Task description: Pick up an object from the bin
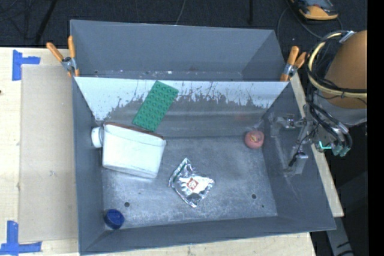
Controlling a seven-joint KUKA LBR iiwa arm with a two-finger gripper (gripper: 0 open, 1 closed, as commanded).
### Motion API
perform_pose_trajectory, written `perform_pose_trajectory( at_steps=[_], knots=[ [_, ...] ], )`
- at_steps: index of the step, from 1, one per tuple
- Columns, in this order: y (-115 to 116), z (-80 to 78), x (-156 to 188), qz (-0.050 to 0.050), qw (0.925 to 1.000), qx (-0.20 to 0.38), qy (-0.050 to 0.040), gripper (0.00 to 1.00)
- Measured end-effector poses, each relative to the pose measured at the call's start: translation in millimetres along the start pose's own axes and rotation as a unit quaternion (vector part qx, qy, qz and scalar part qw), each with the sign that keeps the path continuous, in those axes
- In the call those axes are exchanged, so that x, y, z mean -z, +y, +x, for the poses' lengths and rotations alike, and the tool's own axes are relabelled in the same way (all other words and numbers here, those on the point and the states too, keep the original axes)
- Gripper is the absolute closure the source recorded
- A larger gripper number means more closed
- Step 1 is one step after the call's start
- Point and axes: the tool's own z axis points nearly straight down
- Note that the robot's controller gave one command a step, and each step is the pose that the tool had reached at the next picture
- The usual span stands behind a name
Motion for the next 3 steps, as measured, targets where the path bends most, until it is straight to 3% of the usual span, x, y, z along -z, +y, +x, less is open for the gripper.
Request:
perform_pose_trajectory(
  at_steps=[1,2,3],
  knots=[
    [-5,-77.1,-63,0.001,0.9982,0.059,-0.0046,0.00],
    [-28,-87.3,-146,0.000,0.9878,0.156,-0.0020,0.00],
    [-27,-89.5,-142,0.001,0.9876,0.157,-0.0054,1.00]
  ],
)
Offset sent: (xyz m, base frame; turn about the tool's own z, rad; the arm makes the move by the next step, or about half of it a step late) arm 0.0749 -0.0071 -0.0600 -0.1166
